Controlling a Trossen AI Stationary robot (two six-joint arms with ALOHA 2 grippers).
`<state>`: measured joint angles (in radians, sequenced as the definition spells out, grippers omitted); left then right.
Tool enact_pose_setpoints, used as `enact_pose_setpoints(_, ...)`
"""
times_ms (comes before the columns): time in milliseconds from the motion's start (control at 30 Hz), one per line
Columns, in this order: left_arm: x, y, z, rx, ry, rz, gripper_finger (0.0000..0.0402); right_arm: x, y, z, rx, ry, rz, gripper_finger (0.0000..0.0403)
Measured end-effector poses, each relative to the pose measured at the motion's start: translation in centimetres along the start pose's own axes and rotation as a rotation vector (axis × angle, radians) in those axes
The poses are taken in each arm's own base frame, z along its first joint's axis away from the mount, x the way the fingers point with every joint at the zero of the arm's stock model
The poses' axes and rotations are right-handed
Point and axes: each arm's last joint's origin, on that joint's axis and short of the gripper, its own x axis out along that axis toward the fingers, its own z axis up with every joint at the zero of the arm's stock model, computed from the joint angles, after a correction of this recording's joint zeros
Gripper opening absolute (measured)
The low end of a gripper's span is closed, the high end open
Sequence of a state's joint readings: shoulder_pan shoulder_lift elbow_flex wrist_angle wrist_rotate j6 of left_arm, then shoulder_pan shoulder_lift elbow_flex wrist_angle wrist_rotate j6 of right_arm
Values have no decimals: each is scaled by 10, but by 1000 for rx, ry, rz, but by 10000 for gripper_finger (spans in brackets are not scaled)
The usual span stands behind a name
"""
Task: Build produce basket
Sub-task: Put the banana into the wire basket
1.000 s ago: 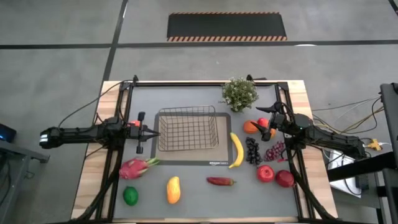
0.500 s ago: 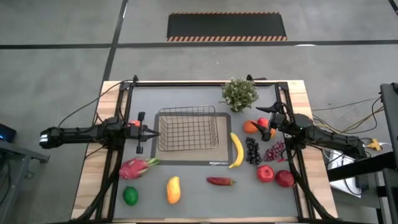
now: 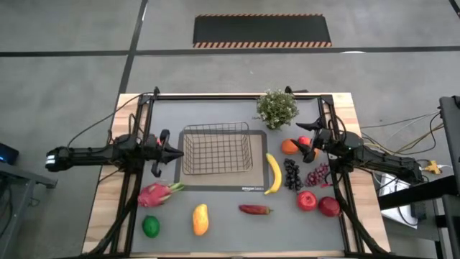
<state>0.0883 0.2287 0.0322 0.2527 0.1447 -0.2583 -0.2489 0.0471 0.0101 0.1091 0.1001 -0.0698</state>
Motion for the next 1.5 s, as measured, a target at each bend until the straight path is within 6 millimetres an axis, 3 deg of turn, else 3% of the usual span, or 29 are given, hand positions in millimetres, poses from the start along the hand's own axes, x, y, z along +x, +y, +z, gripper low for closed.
enact_pose_setpoints(233, 1, -2, 9, -79, -90, -25, 3, 0, 0, 0, 390, 0, 2, 329)
enact_pose_setpoints(333, 1, -3, 13, -73, -129, -36, 3, 0, 0, 0, 469, 1, 2, 329)
enact_pose_setpoints(900, -3, -7, 27, -46, -286, -62, 3, 0, 0, 0, 463, 0, 2, 329)
enact_pose_setpoints(1333, 3, -5, 22, -11, -233, -40, 3, 0, 0, 0, 468, 0, 1, 329)
enact_pose_setpoints(1500, 4, -4, 21, -1, -223, -33, 3, 0, -3, 0, 489, -17, -90, 329)
